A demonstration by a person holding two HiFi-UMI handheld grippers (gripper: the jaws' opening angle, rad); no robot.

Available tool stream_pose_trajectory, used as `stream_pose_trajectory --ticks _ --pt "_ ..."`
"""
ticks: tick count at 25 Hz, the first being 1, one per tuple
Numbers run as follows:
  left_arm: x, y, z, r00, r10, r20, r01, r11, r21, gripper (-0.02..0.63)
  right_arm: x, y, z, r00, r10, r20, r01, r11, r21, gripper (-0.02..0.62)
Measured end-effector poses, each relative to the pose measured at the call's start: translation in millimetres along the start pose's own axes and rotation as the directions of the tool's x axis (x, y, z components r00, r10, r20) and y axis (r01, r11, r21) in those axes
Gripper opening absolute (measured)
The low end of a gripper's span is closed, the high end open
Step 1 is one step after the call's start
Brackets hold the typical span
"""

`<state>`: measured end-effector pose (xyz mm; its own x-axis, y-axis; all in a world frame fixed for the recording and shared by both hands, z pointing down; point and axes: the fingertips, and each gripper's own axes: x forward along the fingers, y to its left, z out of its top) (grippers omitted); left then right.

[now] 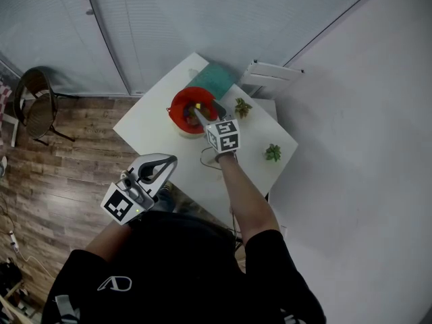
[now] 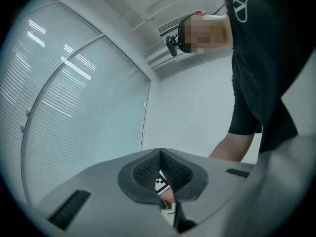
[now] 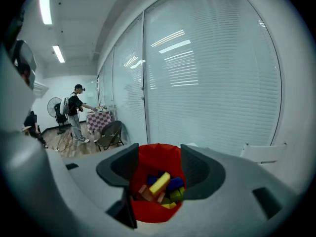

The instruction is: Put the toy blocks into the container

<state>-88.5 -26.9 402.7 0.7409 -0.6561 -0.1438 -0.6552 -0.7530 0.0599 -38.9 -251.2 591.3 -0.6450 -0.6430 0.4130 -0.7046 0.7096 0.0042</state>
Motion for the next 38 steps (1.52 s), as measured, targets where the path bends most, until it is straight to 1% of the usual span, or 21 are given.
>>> stream_pose_trajectory --ticks 5,7,10,17,23,27,31,33,35,38 --pt "2.8 -1.7 2.6 1.000 -0.016 0.007 0.016 1.000 -0.003 0.006 -15.3 3.8 15.3 0.999 -0.003 0.044 0.003 1.000 -0.010 0.245" --pt "5.5 -2.8 2.6 1.000 -0.024 0.007 0.024 1.000 -0.003 0.006 -27.3 5.2 28.5 0.997 -0.006 0.082 0.007 1.000 -0.014 0.233" --pt "8.8 -4.7 3.6 0.999 -0.039 0.009 0.039 0.999 -0.005 0.006 -54.5 10.1 53.1 0.989 -0.013 0.148 0.018 0.999 -0.032 0.233" --pt "26.7 -12.6 2.3 0.996 -0.088 0.012 0.088 0.996 -0.008 0.006 -143.4 12.0 99.1 0.959 -0.043 0.279 0.058 0.997 -0.043 0.235" --pt "43.5 -24.6 -0.2 0.991 -0.136 0.012 0.136 0.991 -0.018 0.005 -219.5 22.8 124.5 0.927 -0.080 0.366 0.105 0.993 -0.050 0.238" --pt "53.4 -32.5 -0.2 0.986 -0.169 0.012 0.169 0.985 -0.017 0.005 -257.0 32.0 121.2 0.913 -0.114 0.391 0.139 0.990 -0.037 0.237" --pt "62.9 -39.7 -0.5 0.980 -0.196 0.012 0.196 0.980 -0.017 0.006 -280.4 38.7 102.4 0.916 -0.155 0.371 0.169 0.986 -0.006 0.233" --pt "66.9 -44.1 -1.4 0.978 -0.208 0.012 0.208 0.978 -0.016 0.006 -291.0 41.1 92.7 0.912 -0.177 0.370 0.184 0.983 0.015 0.233" --pt "70.1 -46.9 -1.5 0.976 -0.219 0.011 0.220 0.976 -0.014 0.006 -299.6 42.0 85.3 0.908 -0.195 0.370 0.205 0.979 0.013 0.229" --pt "73.1 -47.3 -0.4 0.973 -0.232 0.011 0.232 0.972 -0.018 0.006 -304.3 43.1 81.2 0.905 -0.216 0.365 0.218 0.975 0.037 0.225"
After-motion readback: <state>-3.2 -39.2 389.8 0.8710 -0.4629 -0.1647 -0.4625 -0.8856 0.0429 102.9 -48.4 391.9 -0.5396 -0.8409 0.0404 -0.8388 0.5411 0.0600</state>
